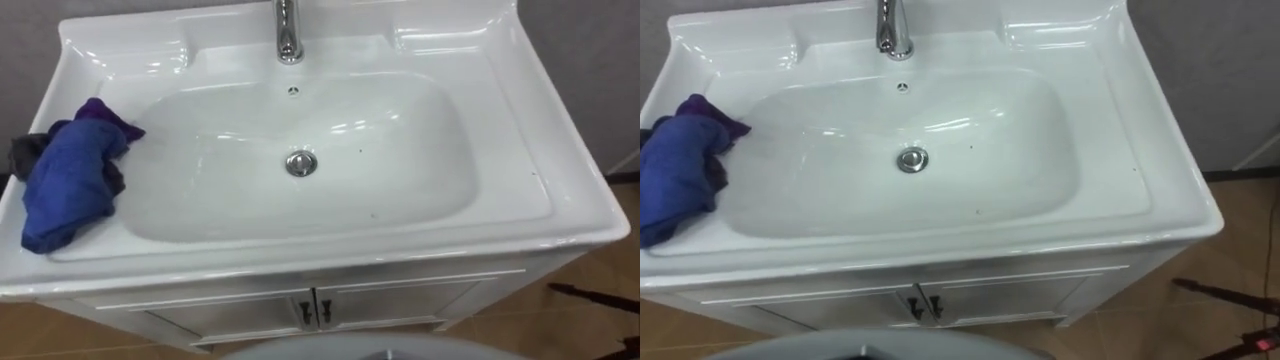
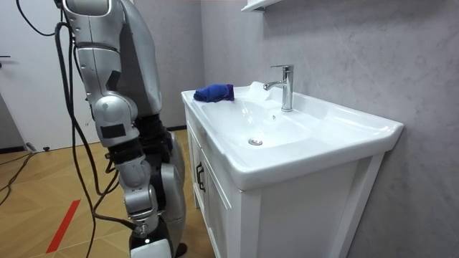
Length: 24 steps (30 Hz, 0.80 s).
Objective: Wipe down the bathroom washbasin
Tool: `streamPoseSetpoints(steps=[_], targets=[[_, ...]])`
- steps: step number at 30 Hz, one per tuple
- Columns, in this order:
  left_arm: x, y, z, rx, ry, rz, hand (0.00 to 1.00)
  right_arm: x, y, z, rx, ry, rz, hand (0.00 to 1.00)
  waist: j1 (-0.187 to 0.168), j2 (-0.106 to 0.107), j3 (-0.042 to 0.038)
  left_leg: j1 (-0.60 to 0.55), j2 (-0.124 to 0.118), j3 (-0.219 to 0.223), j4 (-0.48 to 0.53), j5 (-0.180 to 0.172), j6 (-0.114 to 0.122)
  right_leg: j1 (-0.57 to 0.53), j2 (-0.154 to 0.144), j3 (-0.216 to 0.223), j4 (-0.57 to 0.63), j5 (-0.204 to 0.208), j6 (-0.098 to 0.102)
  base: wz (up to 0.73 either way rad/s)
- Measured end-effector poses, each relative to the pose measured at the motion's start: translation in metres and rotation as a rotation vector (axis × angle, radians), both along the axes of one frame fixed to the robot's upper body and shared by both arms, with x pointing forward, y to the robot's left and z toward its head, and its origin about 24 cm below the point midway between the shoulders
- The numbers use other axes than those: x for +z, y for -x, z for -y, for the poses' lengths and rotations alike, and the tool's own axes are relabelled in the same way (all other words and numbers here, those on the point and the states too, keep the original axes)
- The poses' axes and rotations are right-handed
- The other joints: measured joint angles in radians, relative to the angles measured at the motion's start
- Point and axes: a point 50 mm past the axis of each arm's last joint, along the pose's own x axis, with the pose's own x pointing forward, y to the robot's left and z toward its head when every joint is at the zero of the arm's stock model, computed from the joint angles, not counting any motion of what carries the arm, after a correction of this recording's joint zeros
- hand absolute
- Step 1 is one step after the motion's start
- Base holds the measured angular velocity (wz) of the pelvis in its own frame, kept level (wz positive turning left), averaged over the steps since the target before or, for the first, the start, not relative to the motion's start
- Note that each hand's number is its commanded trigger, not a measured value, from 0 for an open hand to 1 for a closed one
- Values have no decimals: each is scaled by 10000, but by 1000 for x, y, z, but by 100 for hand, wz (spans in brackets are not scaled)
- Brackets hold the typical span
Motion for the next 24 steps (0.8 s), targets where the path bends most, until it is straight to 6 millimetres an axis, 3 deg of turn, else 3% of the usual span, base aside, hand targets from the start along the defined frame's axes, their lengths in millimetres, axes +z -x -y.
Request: streamPoseSetpoints(steps=[9, 24], targets=[[-1, -1, 1, -278, 313, -147, 0, 0, 1, -1, -7, -25, -165, 0, -93, 9, 0, 10, -26, 258, 6, -192, 192, -157, -28, 437, 236, 93, 167, -10], [-3, -3, 6, -1237, 854, -511, 0, 0, 0, -1, -40, -8, -282, 0, -93, -1, 6, 4, -13, 369, 106, -267, 209, -162, -25, 462, 152, 121, 212, -1]])
